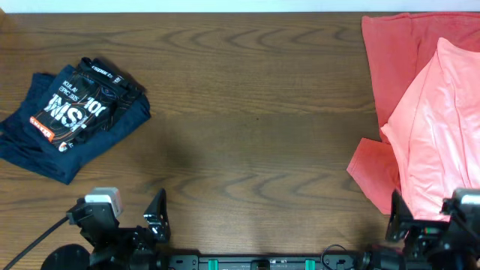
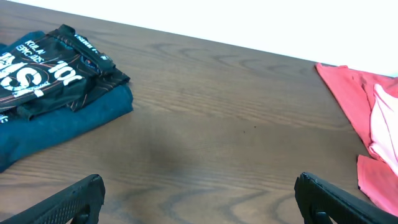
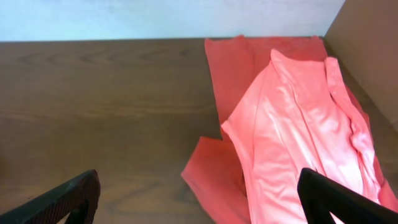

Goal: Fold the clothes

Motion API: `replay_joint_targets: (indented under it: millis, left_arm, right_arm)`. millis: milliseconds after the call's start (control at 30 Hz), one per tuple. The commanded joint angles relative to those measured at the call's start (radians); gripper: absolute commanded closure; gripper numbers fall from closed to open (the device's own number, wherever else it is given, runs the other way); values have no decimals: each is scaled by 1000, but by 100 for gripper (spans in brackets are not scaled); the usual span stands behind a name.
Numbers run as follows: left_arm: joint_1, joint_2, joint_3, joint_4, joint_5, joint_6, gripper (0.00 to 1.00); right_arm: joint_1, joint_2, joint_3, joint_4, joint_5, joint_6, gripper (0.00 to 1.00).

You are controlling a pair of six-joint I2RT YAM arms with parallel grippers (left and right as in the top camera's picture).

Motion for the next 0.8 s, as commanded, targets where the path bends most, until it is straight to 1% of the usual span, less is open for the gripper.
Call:
replay_joint_targets:
  millis: [0,300,433,533,600,700,767]
  left_arm:
    - [2,-3,-10,-3,-8,-2,2]
    - [2,-3,-10,-3,-8,-2,2]
    - [2,-3,-10,-3,-8,-2,2]
    - [2,-3,-10,-3,-8,-2,2]
    - [2,-3,-10,-3,-8,-2,2]
    - [2,-3,-10,-3,-8,-2,2]
    - [2,-3,-10,-3,-8,-2,2]
  right_arm:
    - [-4,-10,-9,-46,18,-8,1]
    - [-4,-10,-9,-221,34,-10,1]
    - [-4,-11,-9,-221,39,-10,1]
    - [10,-26,-14,-135,1,-10,1]
    - [52,-46,-32,-48,-23,-10,1]
    - [120,-109,-109,112,-35,-10,1]
    - [140,-170,-197,219,-36,-9,1]
